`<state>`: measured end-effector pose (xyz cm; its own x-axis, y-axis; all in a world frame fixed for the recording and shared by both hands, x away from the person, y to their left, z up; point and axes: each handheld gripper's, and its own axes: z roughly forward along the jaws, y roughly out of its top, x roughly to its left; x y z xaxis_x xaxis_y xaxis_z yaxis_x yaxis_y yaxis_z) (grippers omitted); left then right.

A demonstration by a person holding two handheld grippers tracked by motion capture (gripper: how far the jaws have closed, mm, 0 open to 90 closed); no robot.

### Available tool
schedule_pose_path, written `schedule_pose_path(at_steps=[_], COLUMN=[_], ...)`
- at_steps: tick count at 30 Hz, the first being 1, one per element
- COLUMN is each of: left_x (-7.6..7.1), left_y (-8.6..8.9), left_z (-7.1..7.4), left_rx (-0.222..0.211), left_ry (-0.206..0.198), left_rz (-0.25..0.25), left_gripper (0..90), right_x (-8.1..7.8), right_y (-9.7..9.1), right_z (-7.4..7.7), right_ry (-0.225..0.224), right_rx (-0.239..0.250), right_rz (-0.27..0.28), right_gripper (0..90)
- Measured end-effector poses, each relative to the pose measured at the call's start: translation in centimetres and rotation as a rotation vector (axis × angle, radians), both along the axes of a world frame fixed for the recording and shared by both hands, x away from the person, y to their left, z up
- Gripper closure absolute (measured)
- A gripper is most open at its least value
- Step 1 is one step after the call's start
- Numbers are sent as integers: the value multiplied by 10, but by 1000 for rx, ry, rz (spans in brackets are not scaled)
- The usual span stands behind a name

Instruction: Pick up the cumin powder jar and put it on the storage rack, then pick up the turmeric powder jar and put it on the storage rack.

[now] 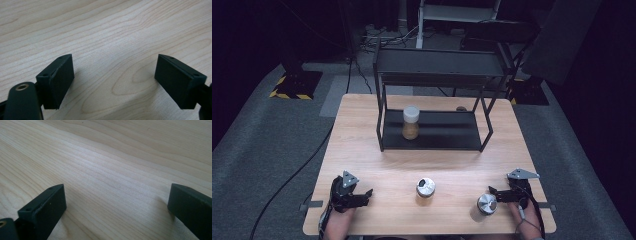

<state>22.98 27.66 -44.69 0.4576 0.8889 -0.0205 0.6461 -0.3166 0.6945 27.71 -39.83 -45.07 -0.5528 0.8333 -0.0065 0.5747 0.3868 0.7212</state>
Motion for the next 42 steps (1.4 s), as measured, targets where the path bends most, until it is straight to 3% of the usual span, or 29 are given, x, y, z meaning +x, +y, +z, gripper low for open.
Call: schedule_pose_path(at_steps=[3,13,42], left_x=[-3,-3,-3], left_y=[1,0,-1], left_z=[-5,-4,-4], left_rx=[-4,2,2], left_ry=[-20,-12,-10], left_rz=[-7,-1,5], left_gripper=[109,57,52], right_x=[0,0,1], right_y=[0,0,-1], right_z=[0,0,1], right_ry=[0,0,3], right_rx=[0,0,-1], right_rz=[0,0,5], right_gripper=[14,14,13])
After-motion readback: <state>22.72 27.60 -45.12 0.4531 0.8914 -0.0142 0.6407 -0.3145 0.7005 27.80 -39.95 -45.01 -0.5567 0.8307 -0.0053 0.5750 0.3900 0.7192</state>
